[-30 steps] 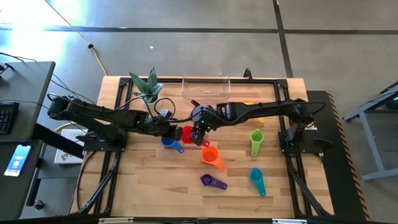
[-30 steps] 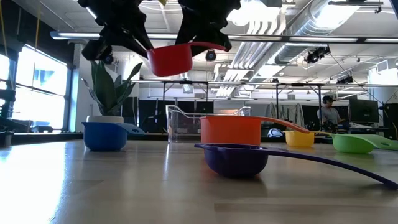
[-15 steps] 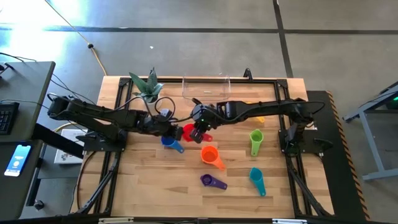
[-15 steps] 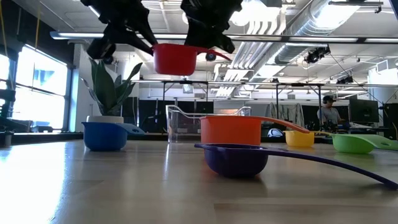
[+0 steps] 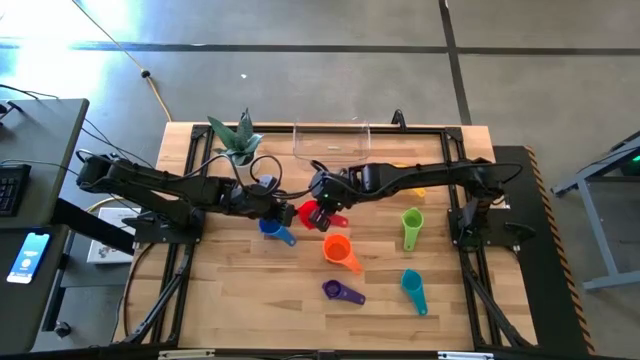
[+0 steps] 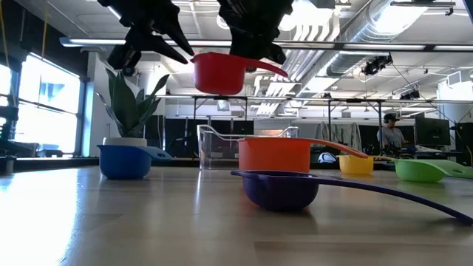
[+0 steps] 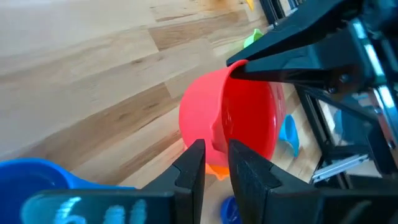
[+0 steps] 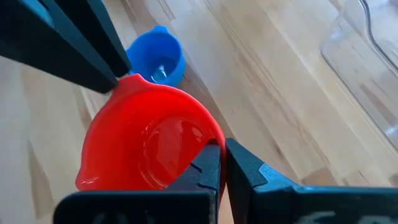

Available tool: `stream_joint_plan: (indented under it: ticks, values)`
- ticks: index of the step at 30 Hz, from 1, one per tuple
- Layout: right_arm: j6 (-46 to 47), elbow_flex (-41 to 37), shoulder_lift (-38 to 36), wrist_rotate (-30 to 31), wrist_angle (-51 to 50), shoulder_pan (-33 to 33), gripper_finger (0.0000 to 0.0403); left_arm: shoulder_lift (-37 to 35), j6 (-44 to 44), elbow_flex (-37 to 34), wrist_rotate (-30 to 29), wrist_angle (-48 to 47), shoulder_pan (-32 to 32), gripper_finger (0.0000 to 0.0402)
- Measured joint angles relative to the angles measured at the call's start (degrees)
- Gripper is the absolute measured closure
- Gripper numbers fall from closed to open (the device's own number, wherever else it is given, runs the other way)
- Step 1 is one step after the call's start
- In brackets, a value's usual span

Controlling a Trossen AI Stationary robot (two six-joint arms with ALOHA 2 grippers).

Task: Nest measuring cups in basket
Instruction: Stack the red measuring cup on top of the orange measuring cup

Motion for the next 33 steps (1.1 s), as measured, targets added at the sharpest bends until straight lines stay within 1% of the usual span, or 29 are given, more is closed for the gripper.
stream_joint_plan:
  ticks: [3, 11, 16, 18, 21, 25, 28, 33]
  values:
    - [0.43, 0.00, 0.00, -0.01, -2.08, -0.06, 0.0402, 0.00, 2.73, 0.02, 0.00, 0.05, 0.00, 0.0342]
    - [3.39, 0.00, -0.32, 0.32, -7.98, -0.06, 0.0402, 0.00, 6.00, 0.02, 0.00, 2.21, 0.30, 0.0341]
    - [5.57, -0.02, -2.74, 1.80, -10.73, -0.06, 0.0403, 0.00, 6.07, 0.02, 0.18, 2.61, 1.70, 0.0341]
    - [6.52, -0.02, -4.13, 2.51, -11.93, -0.06, 0.0403, -0.02, 6.72, 0.02, 1.08, 2.74, 2.37, 0.0341]
    - [7.52, -0.02, -6.61, 4.84, -13.83, 0.13, 0.0403, -0.02, 10.40, 0.02, 4.38, 3.02, 3.34, 0.0341]
    - [11.24, -0.23, -10.83, 10.36, -19.27, 1.06, 0.0403, -0.02, 12.98, 0.02, 7.37, 3.11, 4.19, 0.0341]
    - [15.55, -3.43, -15.34, 12.58, -20.95, 1.43, 0.0403, -0.02, 13.15, 0.02, 7.97, 3.15, 4.74, 0.0341]
    - [24.90, -15.11, -24.70, 13.63, -17.70, 1.56, 0.0403, -0.02, 15.47, 0.02, 9.31, 3.36, 5.63, 0.0341]
